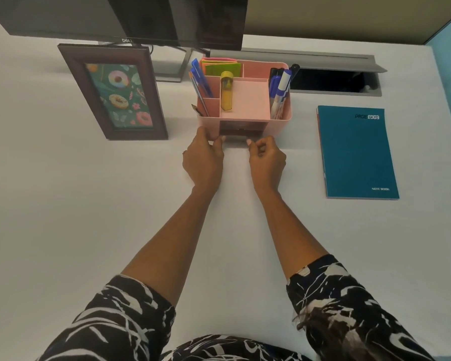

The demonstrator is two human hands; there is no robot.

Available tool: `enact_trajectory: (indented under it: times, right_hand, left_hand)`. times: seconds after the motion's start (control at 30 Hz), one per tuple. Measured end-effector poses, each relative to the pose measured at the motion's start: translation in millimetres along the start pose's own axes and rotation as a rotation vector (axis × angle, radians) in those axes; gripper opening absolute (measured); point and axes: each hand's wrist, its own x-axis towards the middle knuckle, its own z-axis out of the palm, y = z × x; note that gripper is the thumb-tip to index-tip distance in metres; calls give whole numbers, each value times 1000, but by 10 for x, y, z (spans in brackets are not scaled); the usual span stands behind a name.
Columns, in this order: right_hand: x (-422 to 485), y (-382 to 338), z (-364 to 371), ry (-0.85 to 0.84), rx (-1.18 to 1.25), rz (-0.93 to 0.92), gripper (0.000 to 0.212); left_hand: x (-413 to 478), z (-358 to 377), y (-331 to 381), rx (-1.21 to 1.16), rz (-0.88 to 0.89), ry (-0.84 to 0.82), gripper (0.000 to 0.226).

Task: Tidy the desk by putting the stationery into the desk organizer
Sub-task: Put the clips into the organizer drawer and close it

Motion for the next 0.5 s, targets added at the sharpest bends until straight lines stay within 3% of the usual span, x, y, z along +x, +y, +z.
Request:
enact_trajectory:
  times: [0.33,0.5]
  right_hand:
    - [80,-54,15,-15,-6,53,30]
    - [2,-11,9,-47,-35,-35,29]
  left_hand:
    - [60,25,55,111,-52,12,35]
    - [-48,43,-27,203,129,-31,29]
